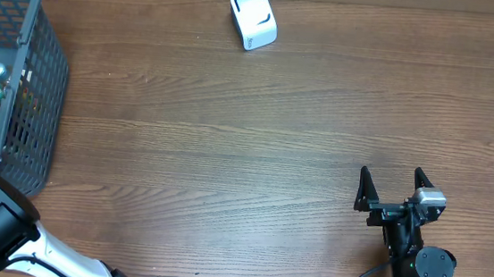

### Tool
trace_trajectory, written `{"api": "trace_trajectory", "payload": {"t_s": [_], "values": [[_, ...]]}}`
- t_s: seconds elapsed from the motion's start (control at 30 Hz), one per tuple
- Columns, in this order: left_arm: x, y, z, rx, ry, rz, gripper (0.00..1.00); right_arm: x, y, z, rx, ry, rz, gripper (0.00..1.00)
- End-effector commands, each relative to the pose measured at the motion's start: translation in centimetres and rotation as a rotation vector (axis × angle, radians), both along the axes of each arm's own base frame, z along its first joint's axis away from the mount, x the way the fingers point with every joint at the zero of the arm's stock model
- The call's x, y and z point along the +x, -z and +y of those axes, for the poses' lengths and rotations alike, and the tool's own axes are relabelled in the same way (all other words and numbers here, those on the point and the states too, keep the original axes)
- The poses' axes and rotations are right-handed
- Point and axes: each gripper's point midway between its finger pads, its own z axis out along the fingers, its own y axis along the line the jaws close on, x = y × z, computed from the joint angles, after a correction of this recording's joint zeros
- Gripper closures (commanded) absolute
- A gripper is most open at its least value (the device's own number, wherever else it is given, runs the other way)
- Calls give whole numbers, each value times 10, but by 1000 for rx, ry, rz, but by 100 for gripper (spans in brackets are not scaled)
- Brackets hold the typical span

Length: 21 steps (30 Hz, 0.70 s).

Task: Scan the item barcode
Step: 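Lower the left gripper into the basket and grasp the Kleenex tissue pack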

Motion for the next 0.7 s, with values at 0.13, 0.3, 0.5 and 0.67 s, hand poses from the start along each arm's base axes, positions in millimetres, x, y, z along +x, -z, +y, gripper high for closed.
{"api": "trace_trajectory", "payload": {"t_s": [0.13,0.3,0.5,0.67], "values": [[28,-115,28,110,-85,-137,45,0,2,-2,-8,6,-2,0],[30,-207,31,209,-144,-254,45,0,2,-2,-8,6,-2,0],[35,-289,1,183,-194,-467,52,0,2,-2,-8,6,-2,0],[36,-329,-38,160,-139,-575,51,0,2,-2,-8,6,-2,0]]}}
